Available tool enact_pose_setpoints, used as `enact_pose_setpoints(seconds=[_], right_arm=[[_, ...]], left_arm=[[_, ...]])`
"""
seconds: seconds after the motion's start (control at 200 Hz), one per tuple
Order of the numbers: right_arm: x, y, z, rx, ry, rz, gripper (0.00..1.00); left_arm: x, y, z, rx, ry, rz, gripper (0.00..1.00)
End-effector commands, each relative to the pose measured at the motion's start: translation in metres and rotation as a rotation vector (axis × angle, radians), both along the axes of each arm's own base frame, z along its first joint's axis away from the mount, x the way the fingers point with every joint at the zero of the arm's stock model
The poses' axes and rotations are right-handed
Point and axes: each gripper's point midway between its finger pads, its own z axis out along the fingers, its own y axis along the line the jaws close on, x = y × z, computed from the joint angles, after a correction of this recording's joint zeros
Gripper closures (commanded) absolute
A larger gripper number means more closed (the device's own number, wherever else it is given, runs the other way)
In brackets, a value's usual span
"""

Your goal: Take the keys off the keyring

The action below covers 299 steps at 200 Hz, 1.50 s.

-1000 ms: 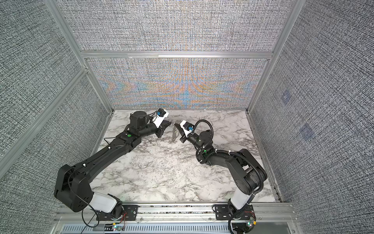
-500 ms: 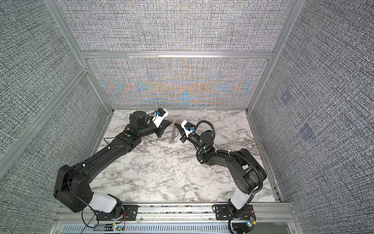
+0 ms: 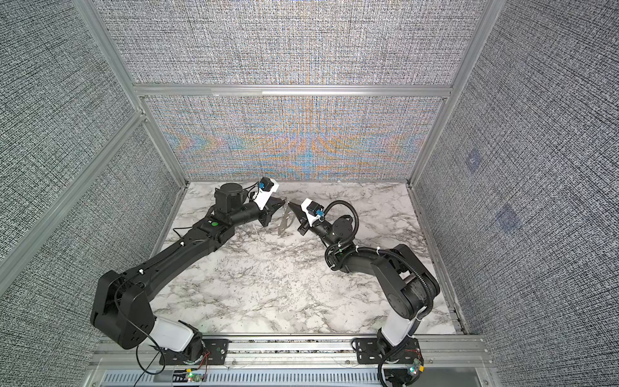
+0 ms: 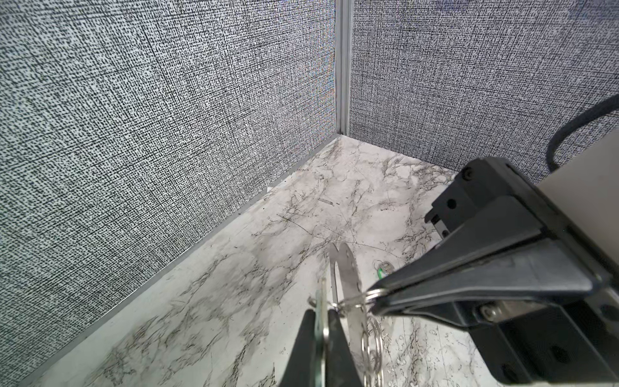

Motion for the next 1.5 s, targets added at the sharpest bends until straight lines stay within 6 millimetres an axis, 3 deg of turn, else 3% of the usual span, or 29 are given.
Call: enact_pose_setpoints(seconds=[0.0, 0.46, 0.735, 1.046, 1.376, 1.491], right_arm=[[-0.007, -0.003, 0.021, 0.054, -0.066, 0.015, 1.0], [-0.007, -0.005, 0.024, 0.089, -0.048, 0.018, 1.0], [-0.004, -0.009, -0.003, 0.021, 0.009, -0.019, 1.0], [-0.004, -0.01, -0.017, -0.007, 0.034, -0.026, 1.0], [-0.004, -0.009, -0.021, -0.032, 0.056, -0.022, 0.74], [-0.002, -0.006, -0.023, -0.068, 0.081, -0.02, 0.69]], left_arm=[[0.005, 0.002, -0.003, -0.005, 0.005, 0.024, 1.0], [0.002, 0.002, -0.008, -0.001, 0.021, 0.018, 1.0], [0.002, 0.013, 0.007, 0.026, -0.034, 0.057, 1.0], [0.005, 0.019, 0.019, 0.054, -0.065, 0.089, 1.0], [0.01, 0.017, 0.025, 0.042, -0.056, 0.1, 1.0], [0.011, 0.017, 0.026, 0.04, -0.056, 0.105, 1.0]])
